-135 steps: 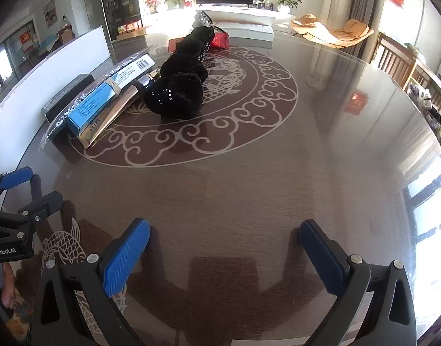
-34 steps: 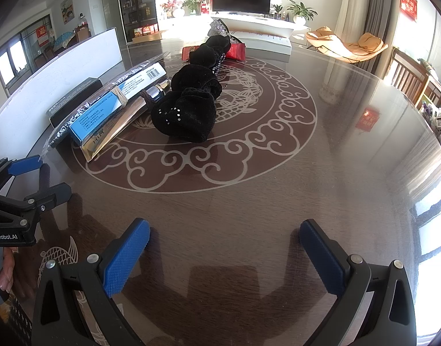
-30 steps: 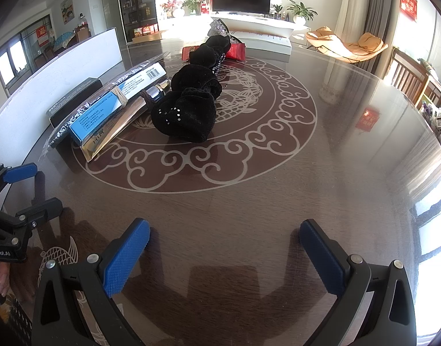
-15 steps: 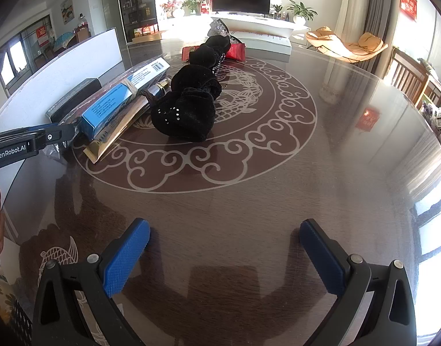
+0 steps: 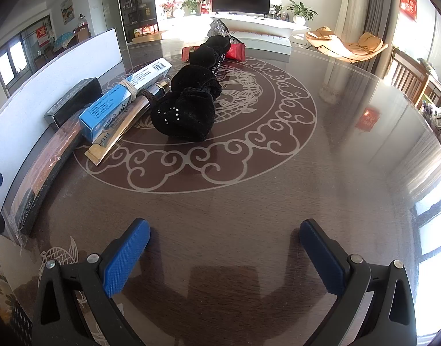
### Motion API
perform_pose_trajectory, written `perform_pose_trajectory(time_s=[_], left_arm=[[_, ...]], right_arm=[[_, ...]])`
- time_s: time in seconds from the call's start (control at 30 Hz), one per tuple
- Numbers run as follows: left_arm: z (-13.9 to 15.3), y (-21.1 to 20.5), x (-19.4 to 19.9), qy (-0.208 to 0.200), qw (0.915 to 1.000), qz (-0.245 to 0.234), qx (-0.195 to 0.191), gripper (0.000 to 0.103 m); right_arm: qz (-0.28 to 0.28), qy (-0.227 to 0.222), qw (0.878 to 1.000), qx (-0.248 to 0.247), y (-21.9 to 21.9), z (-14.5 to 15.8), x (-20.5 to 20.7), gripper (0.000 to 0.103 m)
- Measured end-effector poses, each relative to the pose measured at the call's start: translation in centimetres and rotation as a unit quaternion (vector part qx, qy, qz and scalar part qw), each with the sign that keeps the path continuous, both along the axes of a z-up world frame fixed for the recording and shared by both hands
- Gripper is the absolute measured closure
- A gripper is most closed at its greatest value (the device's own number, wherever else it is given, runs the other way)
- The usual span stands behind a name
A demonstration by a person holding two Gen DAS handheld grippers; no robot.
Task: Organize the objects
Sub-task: 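Grasp the bagged phone case with the left tool while the right tool grasps the black cloth bundle, then carry the phone case and black bundle into the white box and release both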
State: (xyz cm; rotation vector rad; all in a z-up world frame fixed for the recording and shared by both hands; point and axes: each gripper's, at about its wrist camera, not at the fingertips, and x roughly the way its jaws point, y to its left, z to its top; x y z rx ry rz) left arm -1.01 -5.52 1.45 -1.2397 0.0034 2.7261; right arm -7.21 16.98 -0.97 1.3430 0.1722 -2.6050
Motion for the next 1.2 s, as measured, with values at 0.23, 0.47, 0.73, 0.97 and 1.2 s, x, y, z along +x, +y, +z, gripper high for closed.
perform_pose_trajectory(time_s=[0.23, 0.47, 0.73, 0.97, 1.2], left_arm=[[-4.6, -1.1, -7.9, -0.111, 0.993, 0.033, -0.02, 0.001], [-3.9, 0.4, -5.0, -0.065, 0.9962, 0.036, -0.044, 0.029], [-3.7, 0.8, 0.5, -0.05, 0.9973, 0.036, -0.04, 0.029], [-4.4, 0.6, 2.0, -0.052, 0.9974, 0.035, -0.036, 0.029], [-4.4, -0.3, 3.8, -0.03, 0.998, 0.055, 0.005, 0.029]], right_arm=[[0.0, 0.0, 1.0, 0.0, 0.0, 0.0, 0.0, 0.0], [0.001, -0.001, 1.0, 0.001, 0.0, 0.0, 0.0, 0.0], [0.048, -0.018, 0.999, -0.002, -3.7, 5.7, -6.6, 0.003], [0.044, -0.11, 0.992, 0.036, -6.6, 2.1, -12.0, 0.067], [0.052, -0.087, 0.994, -0.03, -2.4, 4.1, -3.0, 0.073]])
